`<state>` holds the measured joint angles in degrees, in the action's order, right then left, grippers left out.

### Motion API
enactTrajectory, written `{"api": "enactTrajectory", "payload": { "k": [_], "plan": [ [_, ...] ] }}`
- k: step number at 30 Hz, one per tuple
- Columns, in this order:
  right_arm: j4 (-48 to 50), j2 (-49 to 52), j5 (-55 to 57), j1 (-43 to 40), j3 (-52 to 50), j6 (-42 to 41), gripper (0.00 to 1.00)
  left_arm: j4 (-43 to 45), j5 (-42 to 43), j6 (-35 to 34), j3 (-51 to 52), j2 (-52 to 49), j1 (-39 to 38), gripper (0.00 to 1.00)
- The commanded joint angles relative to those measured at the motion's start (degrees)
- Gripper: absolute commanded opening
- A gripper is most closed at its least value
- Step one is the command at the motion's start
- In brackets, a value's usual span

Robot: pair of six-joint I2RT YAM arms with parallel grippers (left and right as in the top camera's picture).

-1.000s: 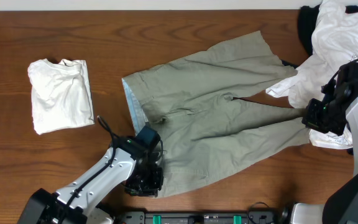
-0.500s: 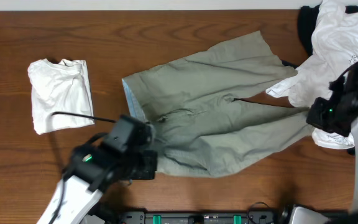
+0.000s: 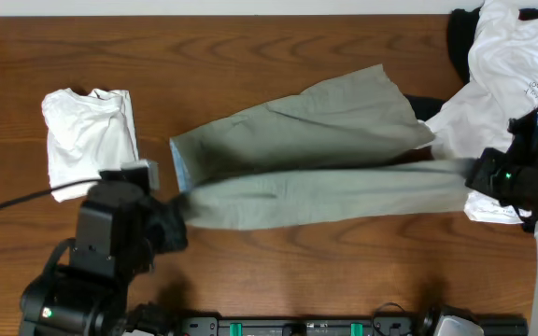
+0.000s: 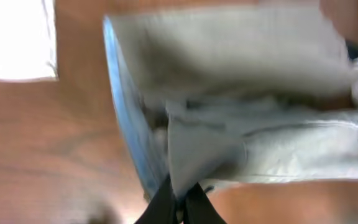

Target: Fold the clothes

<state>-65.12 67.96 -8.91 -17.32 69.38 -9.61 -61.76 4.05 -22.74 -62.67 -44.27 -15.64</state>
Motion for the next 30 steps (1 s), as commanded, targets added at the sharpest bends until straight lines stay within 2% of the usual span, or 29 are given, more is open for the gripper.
{"api": "enactTrajectory", "payload": {
  "k": [1, 8, 14, 26, 28, 30],
  "plan": [
    [2.97, 0.33, -3.19, 1.46, 1.01, -0.22, 0.01, 4.28, -5.22, -0.33, -0.92, -2.29, 2.89, 0.06],
    [15.04, 6.86, -3.15, 7.69, 1.01, -2.64, 0.01, 13.38, -5.18, 0.79, -0.92, -13.25, 7.26, 0.06],
    [26.56, 15.32, -3.37, 11.23, 1.01, -3.23, 0.01, 22.05, -5.22, 4.11, -0.92, -23.28, 7.72, 0.06],
    [52.87, 31.12, -2.86, 17.07, 1.01, -8.24, 0.02, 37.35, -8.2, 2.56, -0.9, -37.62, 14.19, 0.06],
    [57.7, 34.45, -2.89, 17.86, 1.01, -10.1, 0.1, 40.65, -8.2, 2.56, -0.9, -40.81, 14.34, 0.07],
    [61.59, 37.62, -2.93, 18.43, 1.01, -11.82, 0.31, 43.93, -8.17, 2.56, -0.9, -44.13, 14.34, 0.16]
  ]
}}
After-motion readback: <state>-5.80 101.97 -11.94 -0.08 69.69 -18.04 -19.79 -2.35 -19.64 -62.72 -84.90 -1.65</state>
